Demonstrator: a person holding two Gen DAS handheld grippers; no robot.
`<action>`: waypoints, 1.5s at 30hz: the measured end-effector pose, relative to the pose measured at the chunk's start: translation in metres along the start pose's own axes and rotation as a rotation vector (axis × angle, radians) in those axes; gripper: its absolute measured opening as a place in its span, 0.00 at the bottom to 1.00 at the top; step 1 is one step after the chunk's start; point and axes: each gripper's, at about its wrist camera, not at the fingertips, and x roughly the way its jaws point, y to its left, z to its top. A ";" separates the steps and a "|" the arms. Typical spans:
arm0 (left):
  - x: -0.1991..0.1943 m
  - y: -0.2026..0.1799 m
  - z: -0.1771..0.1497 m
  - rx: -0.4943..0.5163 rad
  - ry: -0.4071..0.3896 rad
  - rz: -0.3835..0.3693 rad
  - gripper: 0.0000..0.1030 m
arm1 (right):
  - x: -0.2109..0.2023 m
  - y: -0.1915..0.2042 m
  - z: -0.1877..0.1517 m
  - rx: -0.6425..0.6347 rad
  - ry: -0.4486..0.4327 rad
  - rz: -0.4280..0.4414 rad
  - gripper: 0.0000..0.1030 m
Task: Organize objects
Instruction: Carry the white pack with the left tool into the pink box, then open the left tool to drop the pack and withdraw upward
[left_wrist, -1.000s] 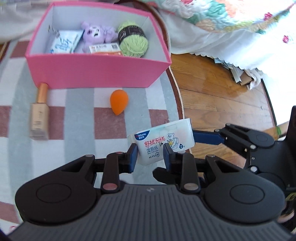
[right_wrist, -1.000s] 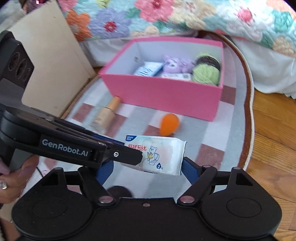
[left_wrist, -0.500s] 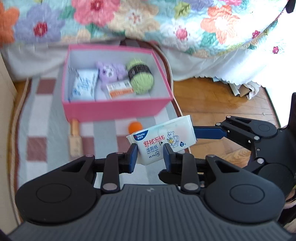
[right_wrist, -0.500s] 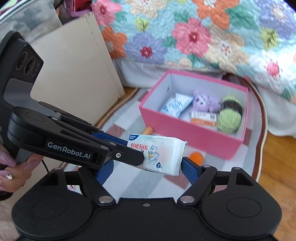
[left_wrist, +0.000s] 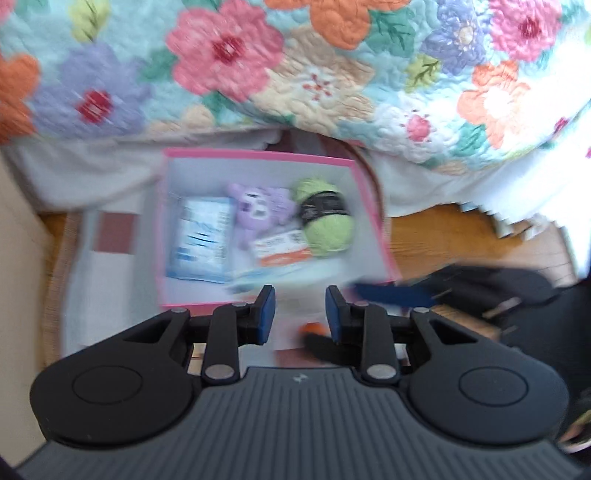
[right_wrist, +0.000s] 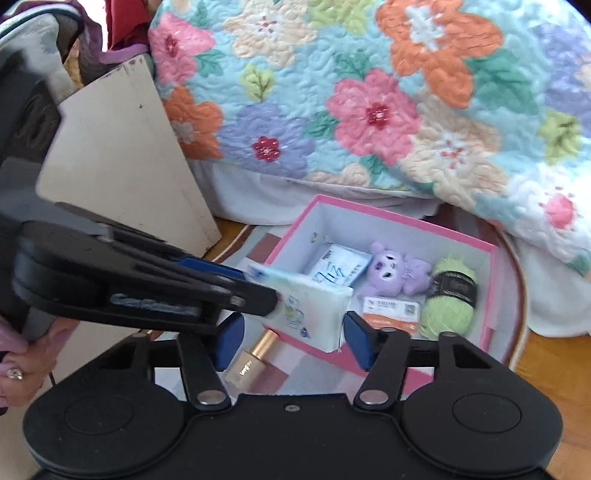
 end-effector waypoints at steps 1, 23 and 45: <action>0.008 0.001 0.001 -0.017 0.010 0.008 0.23 | 0.009 -0.003 0.001 0.021 0.006 0.033 0.45; 0.079 0.044 -0.004 -0.022 0.116 0.183 0.24 | 0.089 -0.075 -0.007 0.179 0.132 -0.049 0.37; -0.001 0.074 -0.080 0.072 0.147 0.164 0.57 | 0.040 0.054 -0.064 -0.032 0.145 0.202 0.72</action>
